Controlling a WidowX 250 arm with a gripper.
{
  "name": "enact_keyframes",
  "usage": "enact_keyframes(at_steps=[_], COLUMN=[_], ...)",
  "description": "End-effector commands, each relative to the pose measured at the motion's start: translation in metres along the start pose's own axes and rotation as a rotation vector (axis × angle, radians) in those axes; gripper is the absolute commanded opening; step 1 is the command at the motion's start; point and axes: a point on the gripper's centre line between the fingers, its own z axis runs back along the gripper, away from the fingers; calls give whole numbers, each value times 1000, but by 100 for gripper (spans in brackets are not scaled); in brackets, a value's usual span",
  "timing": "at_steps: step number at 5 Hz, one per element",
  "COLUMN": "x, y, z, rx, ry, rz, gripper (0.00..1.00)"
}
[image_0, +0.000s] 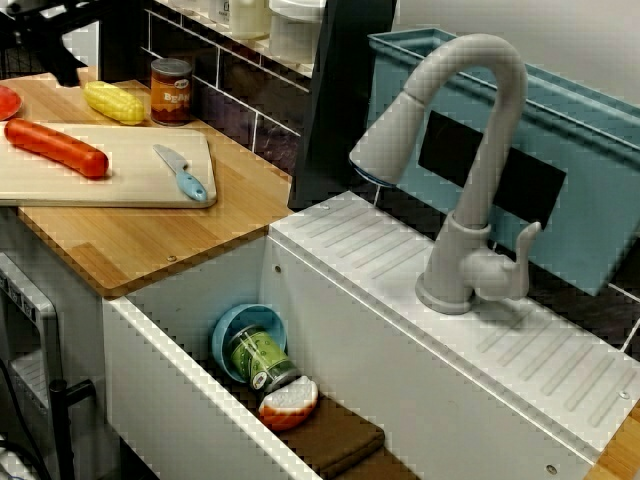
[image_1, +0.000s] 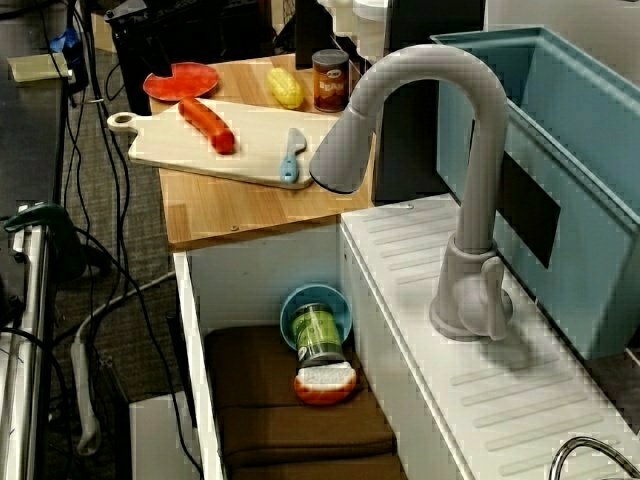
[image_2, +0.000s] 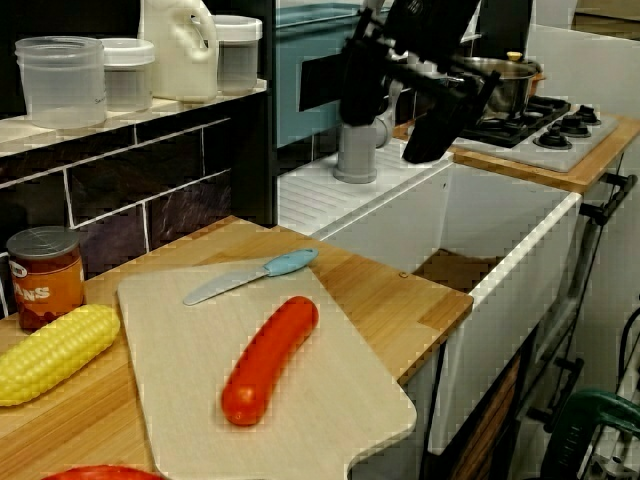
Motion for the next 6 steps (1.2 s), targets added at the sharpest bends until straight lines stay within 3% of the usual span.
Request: enact_keyframes(at_steps=[1, 4, 6], x=[-23, -27, -20], y=[-7, -20, -23], z=[3, -20, -21], rx=[-30, 21, 68], ry=[1, -38, -19], rz=[-48, -128, -194], gripper=[100, 100, 100])
